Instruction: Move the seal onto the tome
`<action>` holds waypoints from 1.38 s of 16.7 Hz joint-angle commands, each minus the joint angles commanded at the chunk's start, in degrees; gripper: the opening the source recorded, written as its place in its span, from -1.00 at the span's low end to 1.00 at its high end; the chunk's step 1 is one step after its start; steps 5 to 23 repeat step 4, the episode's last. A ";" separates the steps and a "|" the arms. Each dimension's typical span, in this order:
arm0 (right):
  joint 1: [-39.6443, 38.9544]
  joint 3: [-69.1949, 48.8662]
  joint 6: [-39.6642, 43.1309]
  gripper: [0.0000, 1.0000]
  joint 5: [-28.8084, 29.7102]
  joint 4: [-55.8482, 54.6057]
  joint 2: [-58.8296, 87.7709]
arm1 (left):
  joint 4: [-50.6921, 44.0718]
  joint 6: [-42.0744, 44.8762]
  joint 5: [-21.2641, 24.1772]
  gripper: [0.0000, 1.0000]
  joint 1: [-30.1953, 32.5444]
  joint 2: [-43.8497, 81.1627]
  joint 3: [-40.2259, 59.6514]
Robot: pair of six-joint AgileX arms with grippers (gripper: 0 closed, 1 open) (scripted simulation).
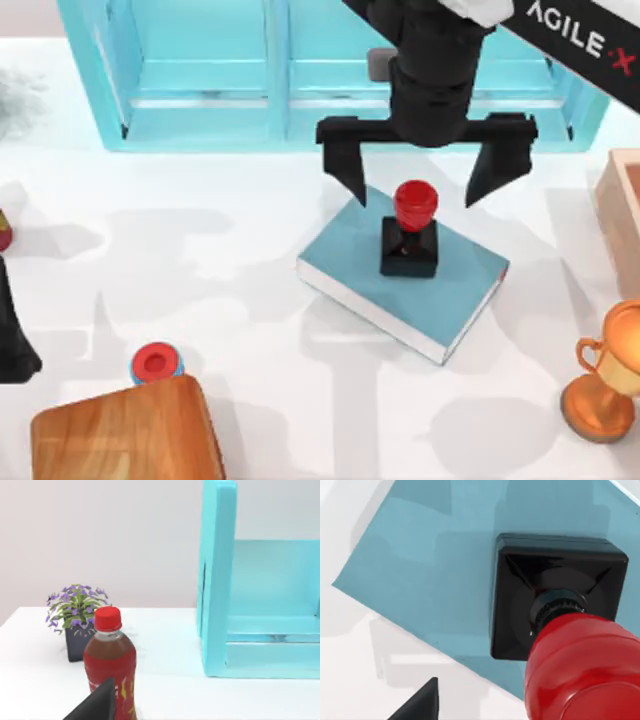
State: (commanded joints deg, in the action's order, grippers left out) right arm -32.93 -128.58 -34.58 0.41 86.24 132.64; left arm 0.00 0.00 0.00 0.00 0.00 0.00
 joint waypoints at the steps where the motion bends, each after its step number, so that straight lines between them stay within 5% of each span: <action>1: 0.03 -2.18 -0.02 1.00 -0.03 1.39 0.24 | 0.00 0.00 0.00 1.00 0.00 0.00 0.00; 23: 0.05 -5.89 0.07 1.00 -0.01 4.57 0.86 | 0.00 0.00 0.00 1.00 0.00 0.00 0.00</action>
